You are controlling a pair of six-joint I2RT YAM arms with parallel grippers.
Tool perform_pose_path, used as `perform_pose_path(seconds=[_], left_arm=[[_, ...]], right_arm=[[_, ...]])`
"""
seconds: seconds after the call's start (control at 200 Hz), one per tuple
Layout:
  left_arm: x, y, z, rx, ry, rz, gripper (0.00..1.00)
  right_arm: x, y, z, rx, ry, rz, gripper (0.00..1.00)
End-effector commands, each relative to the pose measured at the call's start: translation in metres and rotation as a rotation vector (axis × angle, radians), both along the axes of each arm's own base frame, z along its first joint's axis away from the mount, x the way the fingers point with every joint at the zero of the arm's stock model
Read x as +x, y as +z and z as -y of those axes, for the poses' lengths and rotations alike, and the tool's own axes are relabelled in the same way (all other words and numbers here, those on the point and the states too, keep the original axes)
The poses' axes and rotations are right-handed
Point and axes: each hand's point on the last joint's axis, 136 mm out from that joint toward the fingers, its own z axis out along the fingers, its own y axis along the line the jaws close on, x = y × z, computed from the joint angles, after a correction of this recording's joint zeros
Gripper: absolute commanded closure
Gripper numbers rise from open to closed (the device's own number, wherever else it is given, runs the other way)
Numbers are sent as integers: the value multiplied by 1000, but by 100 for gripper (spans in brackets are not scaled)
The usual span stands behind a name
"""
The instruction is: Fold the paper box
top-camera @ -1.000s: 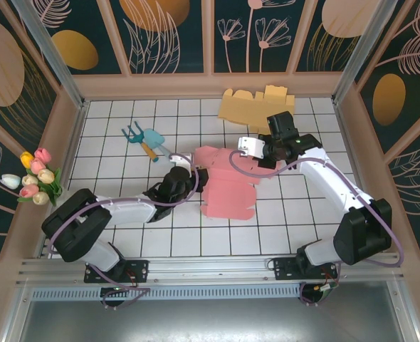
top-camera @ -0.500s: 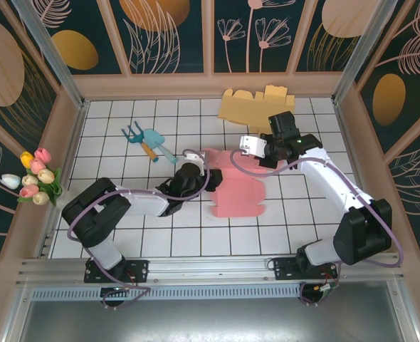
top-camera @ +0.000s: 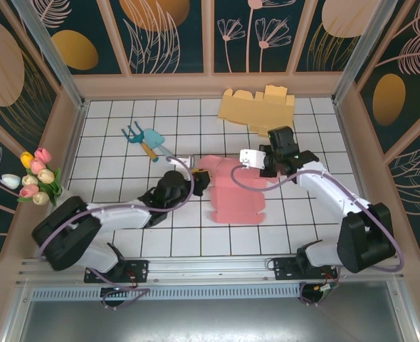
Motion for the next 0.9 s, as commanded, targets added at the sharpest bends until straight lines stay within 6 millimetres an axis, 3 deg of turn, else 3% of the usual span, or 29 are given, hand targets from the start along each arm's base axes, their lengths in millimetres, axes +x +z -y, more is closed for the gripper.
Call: perform_pose_path(seconds=[0.0,0.2,0.495,0.896], left_arm=[[-6,6,-26,47,65,58,72],[-6,9,-53,103,155,118,73],[3,-28,-71,244,245,122,75],[6,-40,-48,257,154,129,73]], right_arm=[[8,15,-2,-23,41,141,100],[7,18,-10,-93,84,266,100],[7,20,-14,-110,115,384,100],[9,26,-32,-71,158,534,100]])
